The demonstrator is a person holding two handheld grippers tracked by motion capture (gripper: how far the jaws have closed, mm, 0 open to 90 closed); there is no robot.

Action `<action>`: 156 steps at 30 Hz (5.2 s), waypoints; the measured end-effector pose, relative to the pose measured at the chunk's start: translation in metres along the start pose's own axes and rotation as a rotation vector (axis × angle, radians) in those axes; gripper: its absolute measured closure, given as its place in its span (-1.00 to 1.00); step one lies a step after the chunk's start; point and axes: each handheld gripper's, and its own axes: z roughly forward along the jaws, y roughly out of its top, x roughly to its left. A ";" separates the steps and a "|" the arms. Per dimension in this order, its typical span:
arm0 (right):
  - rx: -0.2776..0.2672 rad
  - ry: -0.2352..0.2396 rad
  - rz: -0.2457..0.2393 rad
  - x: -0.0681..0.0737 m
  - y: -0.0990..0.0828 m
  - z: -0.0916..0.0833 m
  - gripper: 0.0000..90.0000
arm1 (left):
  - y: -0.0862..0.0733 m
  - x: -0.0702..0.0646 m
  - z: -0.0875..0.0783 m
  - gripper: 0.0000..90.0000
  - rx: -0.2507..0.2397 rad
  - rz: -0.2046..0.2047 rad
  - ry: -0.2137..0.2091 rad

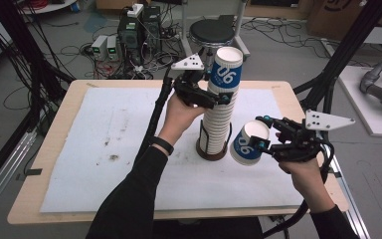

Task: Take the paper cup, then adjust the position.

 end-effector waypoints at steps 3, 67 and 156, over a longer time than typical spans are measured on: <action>0.012 0.005 0.020 0.000 -0.013 0.002 -0.30 | 0.000 -0.001 0.000 -0.75 -0.001 -0.002 0.001; 0.028 -0.001 0.058 -0.003 -0.031 0.019 -0.30 | -0.133 -0.064 -0.120 -0.86 0.062 -0.025 0.135; 0.204 0.185 0.017 0.015 -0.018 0.066 -0.54 | -0.123 -0.105 -0.050 -0.47 0.368 0.103 -0.135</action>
